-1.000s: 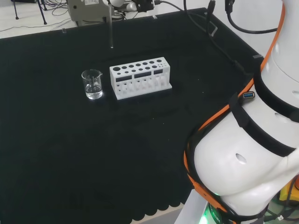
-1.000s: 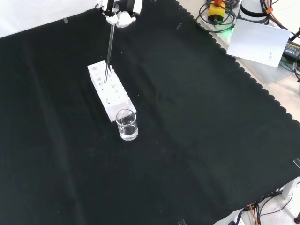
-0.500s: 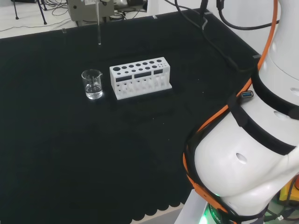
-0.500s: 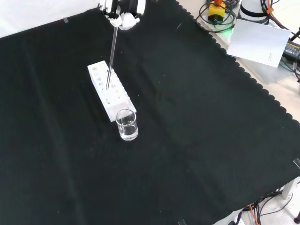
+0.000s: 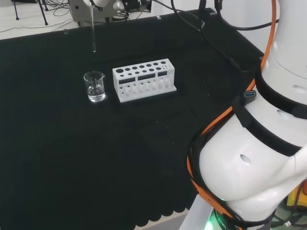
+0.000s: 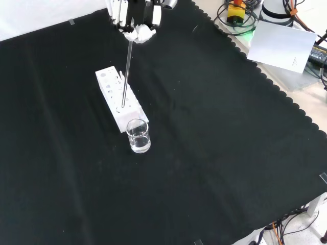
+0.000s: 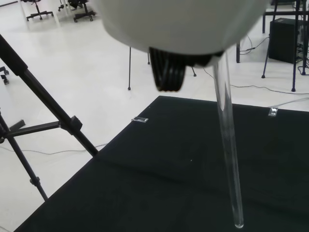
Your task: Stir in the beaker to the left of the white test tube rack with the glass rod.
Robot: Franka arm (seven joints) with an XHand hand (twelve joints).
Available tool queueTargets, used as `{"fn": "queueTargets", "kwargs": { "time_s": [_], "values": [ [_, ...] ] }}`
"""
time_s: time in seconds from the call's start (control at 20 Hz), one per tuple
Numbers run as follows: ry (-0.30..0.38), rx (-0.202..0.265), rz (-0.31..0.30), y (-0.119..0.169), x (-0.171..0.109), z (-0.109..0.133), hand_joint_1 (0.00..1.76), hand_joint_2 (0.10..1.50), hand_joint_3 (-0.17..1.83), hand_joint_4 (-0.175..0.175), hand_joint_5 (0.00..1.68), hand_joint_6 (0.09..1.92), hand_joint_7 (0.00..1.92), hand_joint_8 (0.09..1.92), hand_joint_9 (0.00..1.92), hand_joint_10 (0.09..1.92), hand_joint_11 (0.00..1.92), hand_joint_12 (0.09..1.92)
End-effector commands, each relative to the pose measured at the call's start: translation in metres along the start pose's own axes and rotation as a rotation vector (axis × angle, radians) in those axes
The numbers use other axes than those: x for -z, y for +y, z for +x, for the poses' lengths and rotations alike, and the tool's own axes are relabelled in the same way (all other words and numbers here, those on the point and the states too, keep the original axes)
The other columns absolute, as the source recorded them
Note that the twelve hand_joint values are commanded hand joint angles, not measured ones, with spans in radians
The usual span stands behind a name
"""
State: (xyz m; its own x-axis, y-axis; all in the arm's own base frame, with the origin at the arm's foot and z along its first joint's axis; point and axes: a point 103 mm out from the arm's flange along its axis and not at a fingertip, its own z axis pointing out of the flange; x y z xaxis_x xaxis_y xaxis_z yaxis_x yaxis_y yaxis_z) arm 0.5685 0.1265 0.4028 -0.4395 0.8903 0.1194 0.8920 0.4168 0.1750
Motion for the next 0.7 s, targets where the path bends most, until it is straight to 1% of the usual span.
{"fn": "queueTargets", "kwargs": {
  "time_s": [0.05, 0.3, 0.5, 0.7],
  "values": [
    [0.005, 0.038, 0.037, 0.006, -0.026, 0.006, 1.32, 0.47, 1.08, -0.175, 1.26, 0.72, 1.21, 1.24, 1.65, 1.02, 1.72, 0.83],
    [0.008, 0.064, 0.047, 0.006, -0.04, 0.013, 1.32, 0.47, 1.08, -0.175, 1.26, 0.72, 1.21, 1.24, 1.65, 1.02, 1.72, 0.83],
    [0.008, 0.074, 0.064, 0.009, -0.049, 0.014, 1.32, 0.47, 1.08, -0.175, 1.26, 0.71, 1.21, 1.24, 1.65, 1.02, 1.72, 0.83],
    [0.008, 0.074, 0.077, 0.01, -0.054, 0.011, 1.32, 0.47, 1.08, -0.175, 1.26, 0.71, 1.21, 1.24, 1.65, 1.02, 1.72, 0.83]
  ]
}}
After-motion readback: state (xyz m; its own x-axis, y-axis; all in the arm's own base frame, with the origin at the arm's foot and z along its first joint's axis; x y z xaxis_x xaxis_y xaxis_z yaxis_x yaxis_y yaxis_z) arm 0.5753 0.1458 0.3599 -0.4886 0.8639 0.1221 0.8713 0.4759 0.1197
